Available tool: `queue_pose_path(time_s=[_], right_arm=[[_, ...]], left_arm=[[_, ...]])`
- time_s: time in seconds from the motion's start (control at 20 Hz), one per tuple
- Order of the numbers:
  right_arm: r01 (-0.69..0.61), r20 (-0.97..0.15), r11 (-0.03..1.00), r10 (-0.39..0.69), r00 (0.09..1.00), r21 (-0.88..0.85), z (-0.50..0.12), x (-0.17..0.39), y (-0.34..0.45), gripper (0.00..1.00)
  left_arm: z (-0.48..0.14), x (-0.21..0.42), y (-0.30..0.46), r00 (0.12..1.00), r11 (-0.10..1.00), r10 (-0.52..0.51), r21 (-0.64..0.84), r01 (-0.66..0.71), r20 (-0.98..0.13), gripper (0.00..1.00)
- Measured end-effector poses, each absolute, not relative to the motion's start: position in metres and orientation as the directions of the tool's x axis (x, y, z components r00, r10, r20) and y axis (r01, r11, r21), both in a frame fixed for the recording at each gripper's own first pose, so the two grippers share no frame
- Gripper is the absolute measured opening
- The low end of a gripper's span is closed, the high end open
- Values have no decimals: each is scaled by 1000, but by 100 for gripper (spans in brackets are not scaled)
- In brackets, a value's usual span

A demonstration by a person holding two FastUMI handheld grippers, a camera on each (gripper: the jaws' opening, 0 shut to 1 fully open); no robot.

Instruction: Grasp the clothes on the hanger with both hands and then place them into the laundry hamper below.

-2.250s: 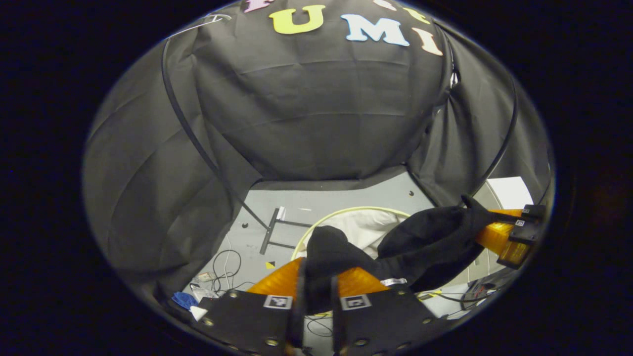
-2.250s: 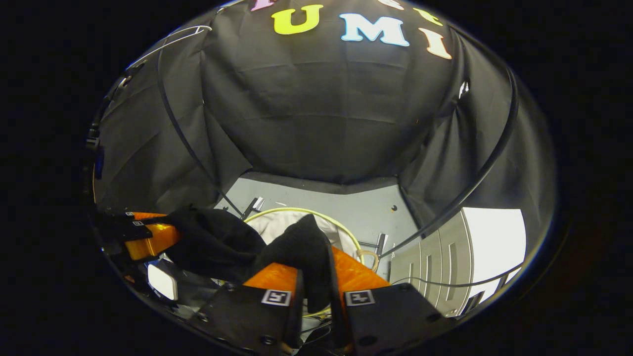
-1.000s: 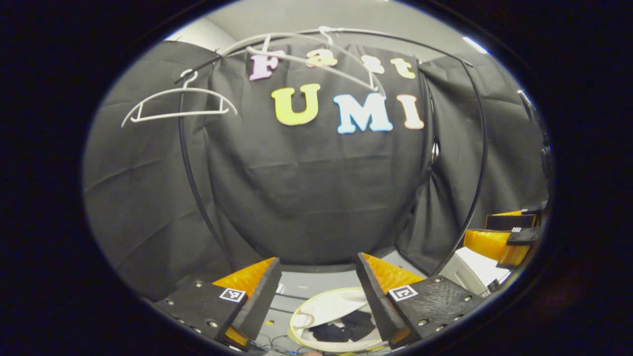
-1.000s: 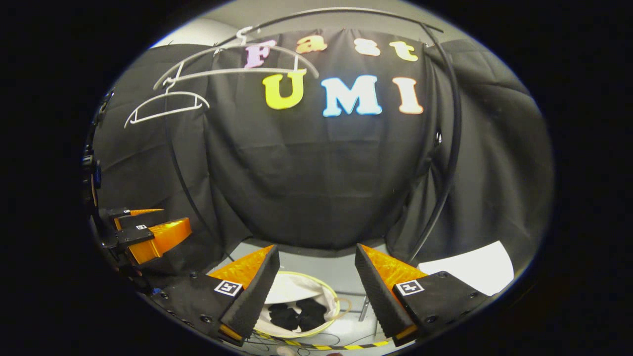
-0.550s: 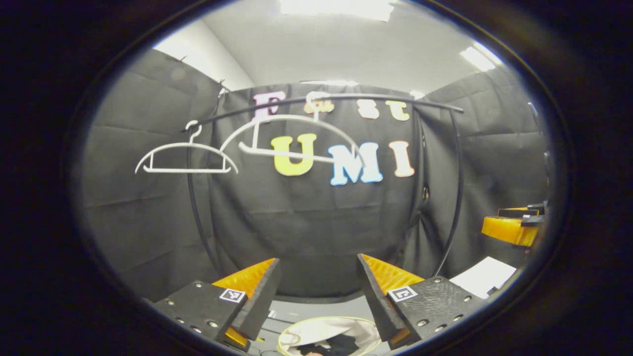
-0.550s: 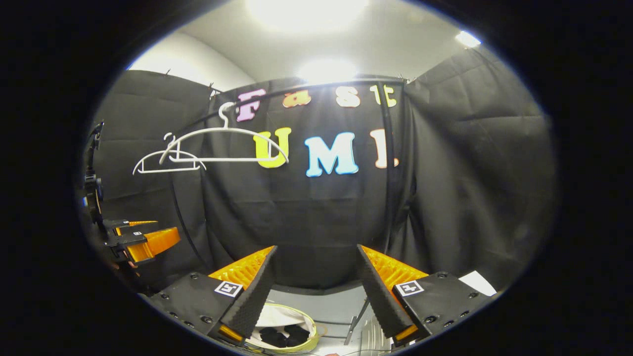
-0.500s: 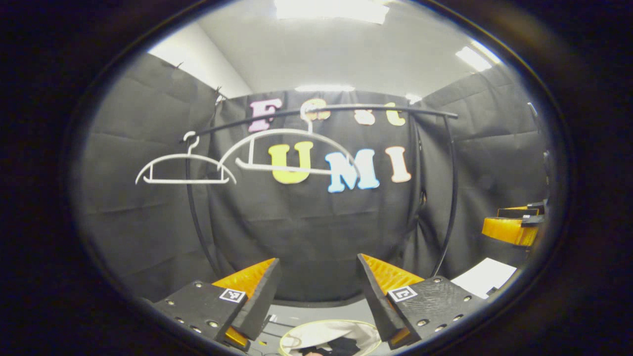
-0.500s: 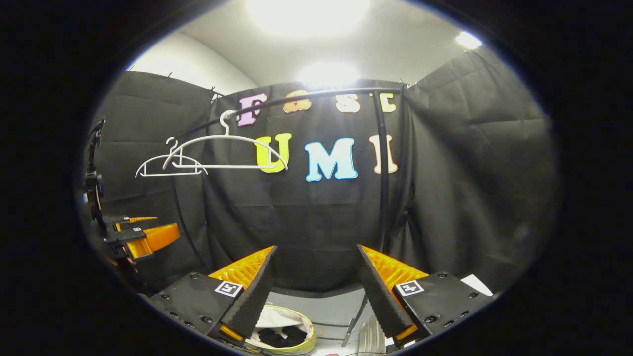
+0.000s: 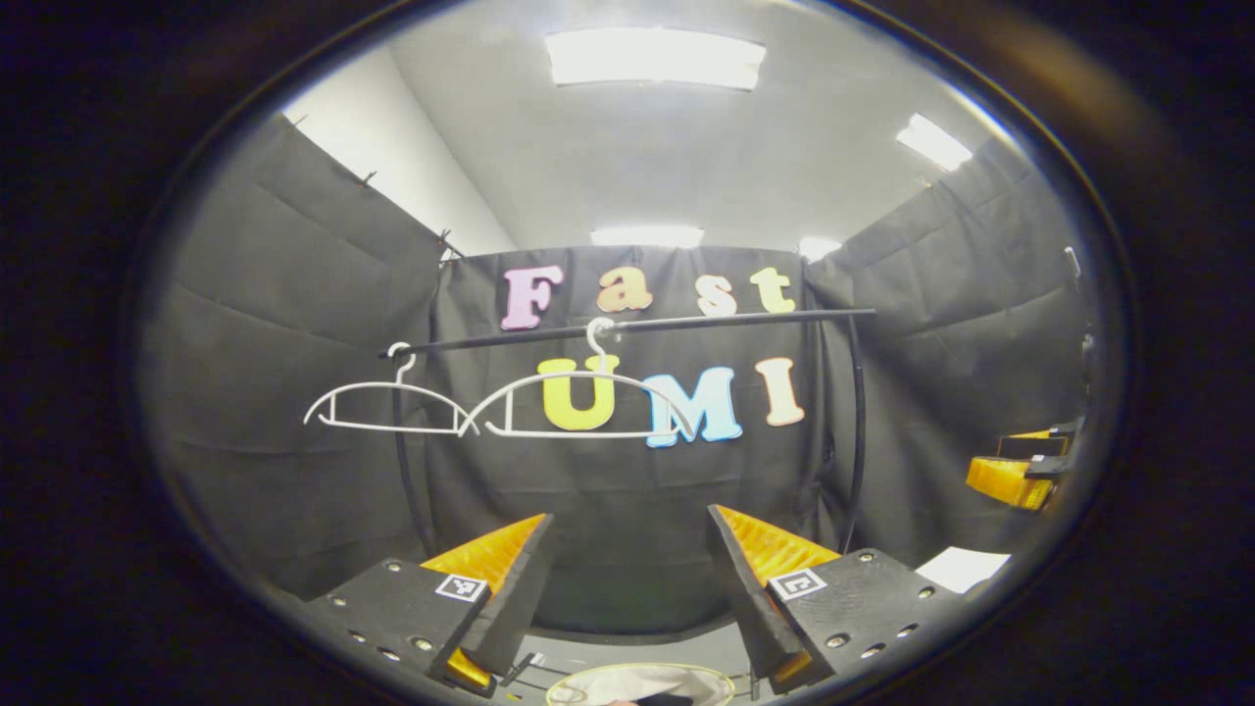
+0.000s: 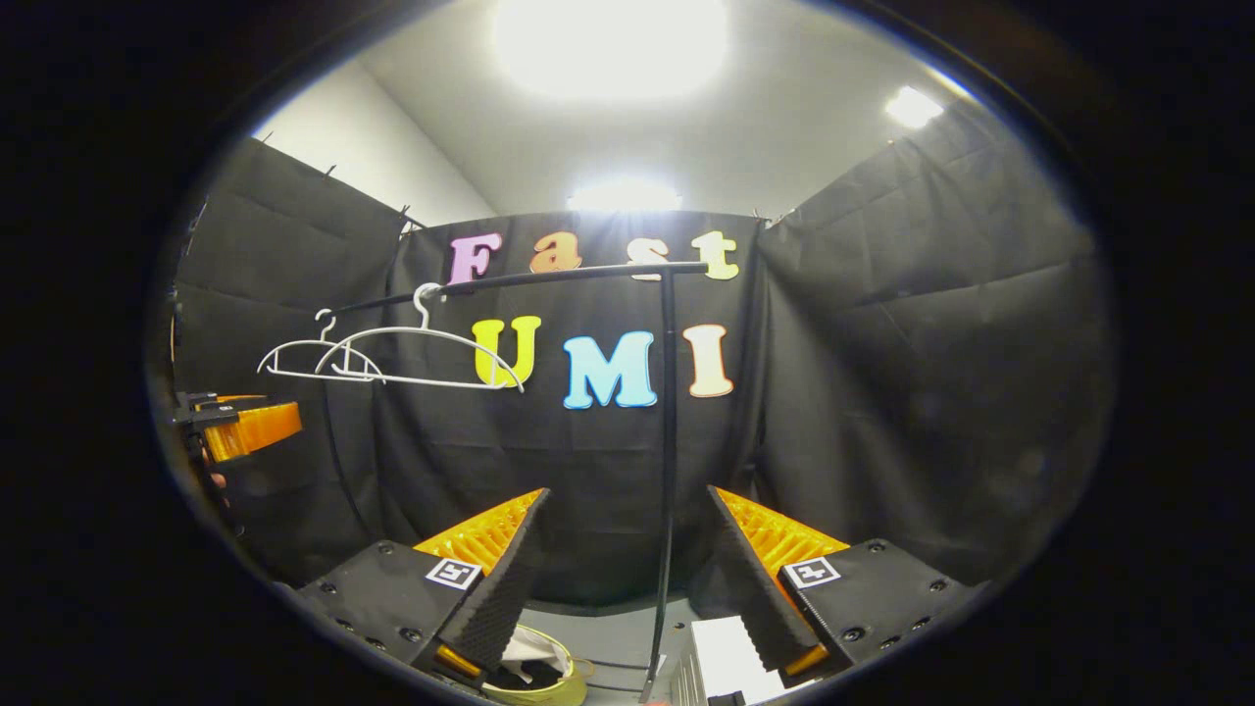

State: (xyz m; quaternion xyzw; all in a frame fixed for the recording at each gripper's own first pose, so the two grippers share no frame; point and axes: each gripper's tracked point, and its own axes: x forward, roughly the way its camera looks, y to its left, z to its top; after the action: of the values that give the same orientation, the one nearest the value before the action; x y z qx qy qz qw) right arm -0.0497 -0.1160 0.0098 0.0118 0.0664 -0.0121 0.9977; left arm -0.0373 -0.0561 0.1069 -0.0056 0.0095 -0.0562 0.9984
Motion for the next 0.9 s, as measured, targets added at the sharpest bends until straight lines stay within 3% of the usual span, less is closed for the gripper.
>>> queue_pose_path(time_s=[0.05,0.15,0.3,0.5,0.55,0.9], right_arm=[[29,-132,999,-24,991,38,11,-54,-118,92],[43,-128,998,-36,991,49,14,-61,-123,96],[59,-114,998,-55,992,27,17,-66,-130,92],[54,-105,998,-53,993,13,18,-67,-127,96],[53,-101,999,-51,994,9,19,-66,-126,92],[33,-66,999,-33,997,-12,25,-60,-117,92]], left_arm=[[105,-43,-55,994,995,-104,-15,103,-28,89],[105,-51,-54,995,996,-94,-17,93,-37,89],[108,-56,-52,996,996,-85,-7,85,-33,89],[108,-55,-53,996,996,-88,-3,88,-30,88],[109,-56,-52,996,996,-85,1,85,-30,89],[110,-57,-49,998,998,-65,16,66,-26,89]])
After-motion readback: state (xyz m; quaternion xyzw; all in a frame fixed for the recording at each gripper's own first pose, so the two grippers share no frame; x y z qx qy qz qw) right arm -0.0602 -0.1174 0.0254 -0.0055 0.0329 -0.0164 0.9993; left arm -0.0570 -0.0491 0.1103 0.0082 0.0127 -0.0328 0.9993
